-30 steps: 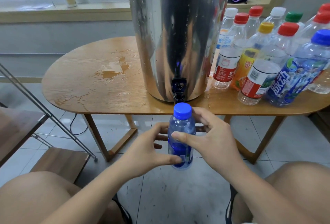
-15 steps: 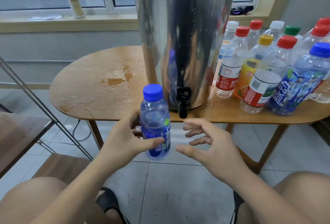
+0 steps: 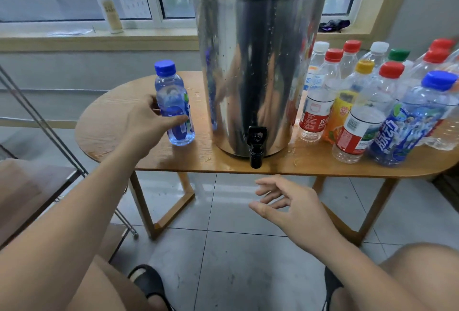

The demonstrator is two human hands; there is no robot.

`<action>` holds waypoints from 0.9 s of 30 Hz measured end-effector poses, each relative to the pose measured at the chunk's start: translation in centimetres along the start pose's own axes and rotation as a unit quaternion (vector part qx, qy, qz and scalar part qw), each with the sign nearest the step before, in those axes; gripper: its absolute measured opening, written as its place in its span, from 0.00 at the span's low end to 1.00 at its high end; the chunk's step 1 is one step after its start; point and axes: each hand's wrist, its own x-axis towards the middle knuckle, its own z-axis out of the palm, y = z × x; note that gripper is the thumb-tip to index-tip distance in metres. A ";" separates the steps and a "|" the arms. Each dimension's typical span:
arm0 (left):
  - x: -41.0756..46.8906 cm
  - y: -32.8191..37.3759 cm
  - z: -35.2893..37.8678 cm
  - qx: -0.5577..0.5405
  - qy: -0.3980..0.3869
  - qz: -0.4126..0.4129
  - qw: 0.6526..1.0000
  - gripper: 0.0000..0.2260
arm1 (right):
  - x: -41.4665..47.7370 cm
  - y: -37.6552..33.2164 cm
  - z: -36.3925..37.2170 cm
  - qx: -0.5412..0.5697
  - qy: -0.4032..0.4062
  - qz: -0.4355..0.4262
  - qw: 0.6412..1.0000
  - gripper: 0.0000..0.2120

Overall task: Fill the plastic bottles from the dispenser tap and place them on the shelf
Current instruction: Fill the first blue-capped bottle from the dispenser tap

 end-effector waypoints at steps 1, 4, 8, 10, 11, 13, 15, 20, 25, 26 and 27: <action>0.7 -0.2 0.3 0.004 0.004 -0.001 1.000 0.29 | 0.0 0.0 -0.1 0.000 0.003 0.000 1.000 0.19; 2.6 -0.6 1.3 -0.011 0.000 -0.006 1.000 0.29 | 0.1 0.3 -0.4 0.003 0.008 0.003 1.000 0.18; 4.8 -1.1 2.0 -0.010 0.009 -0.021 1.000 0.30 | 0.3 0.4 -0.5 0.003 0.024 0.001 1.000 0.17; 5.6 -1.2 2.3 -0.013 0.016 -0.027 0.999 0.32 | 0.4 0.6 -0.5 0.007 0.031 0.001 0.999 0.17; 5.8 -1.1 2.5 -0.012 0.019 -0.031 0.999 0.32 | 0.4 0.6 -0.6 0.009 0.034 0.001 0.999 0.17; 6.0 -1.0 2.8 -0.012 0.020 -0.040 0.999 0.33 | 0.5 0.8 -0.7 0.015 0.039 0.005 0.999 0.16; 6.0 -1.0 2.9 -0.009 0.022 -0.044 0.999 0.35 | 0.6 0.9 -0.9 0.022 0.043 0.013 0.999 0.16; 3.8 -1.1 1.9 0.007 0.020 -0.031 0.999 0.37 | 0.8 0.9 -1.5 0.012 0.058 0.009 0.998 0.16; -1.4 -1.1 0.8 0.022 -0.018 -0.005 1.000 0.29 | 1.2 0.4 -2.7 0.020 0.076 0.004 0.997 0.16; -2.5 -1.1 0.9 0.019 -0.043 -0.008 0.999 0.26 | 1.3 0.1 -3.0 0.017 0.082 0.002 0.996 0.16; -3.7 -1.2 1.0 0.020 -0.073 -0.013 0.997 0.22 | 1.3 -0.3 -3.5 0.013 0.092 0.001 0.996 0.16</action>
